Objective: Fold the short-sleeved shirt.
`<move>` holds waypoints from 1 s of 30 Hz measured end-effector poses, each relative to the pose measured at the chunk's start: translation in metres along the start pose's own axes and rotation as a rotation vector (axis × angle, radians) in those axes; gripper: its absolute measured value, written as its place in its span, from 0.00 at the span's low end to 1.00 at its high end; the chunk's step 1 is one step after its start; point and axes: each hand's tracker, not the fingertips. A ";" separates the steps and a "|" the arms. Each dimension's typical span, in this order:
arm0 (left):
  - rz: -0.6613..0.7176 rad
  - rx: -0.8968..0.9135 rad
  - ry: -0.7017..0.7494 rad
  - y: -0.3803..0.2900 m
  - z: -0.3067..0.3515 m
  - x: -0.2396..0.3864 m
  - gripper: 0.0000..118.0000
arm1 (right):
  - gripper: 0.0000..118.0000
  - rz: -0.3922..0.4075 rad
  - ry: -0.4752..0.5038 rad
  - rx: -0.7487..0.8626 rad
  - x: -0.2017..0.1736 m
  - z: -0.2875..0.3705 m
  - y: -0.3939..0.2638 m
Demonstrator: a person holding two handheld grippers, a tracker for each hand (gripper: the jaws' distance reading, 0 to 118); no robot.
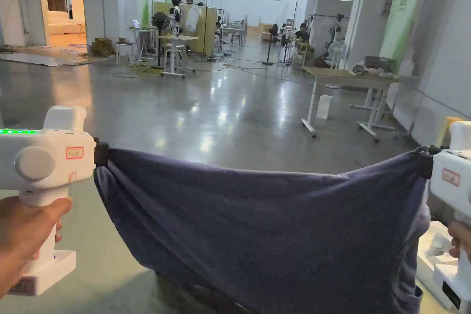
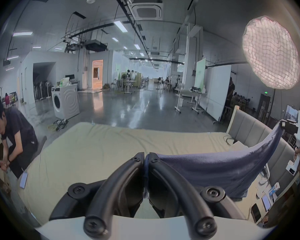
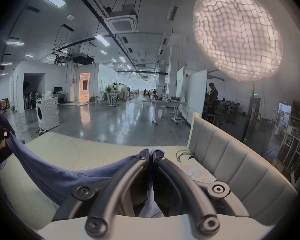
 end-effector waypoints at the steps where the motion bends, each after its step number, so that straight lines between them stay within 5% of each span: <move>1: -0.009 0.014 0.000 0.010 0.001 0.003 0.05 | 0.02 -0.002 0.000 0.007 0.001 0.002 0.008; 10: -0.041 0.061 0.024 0.070 -0.016 0.011 0.05 | 0.02 -0.004 -0.024 0.056 -0.008 -0.012 0.059; 30: -0.090 0.095 0.102 0.155 -0.118 -0.004 0.05 | 0.02 0.040 -0.056 0.092 -0.052 -0.151 0.123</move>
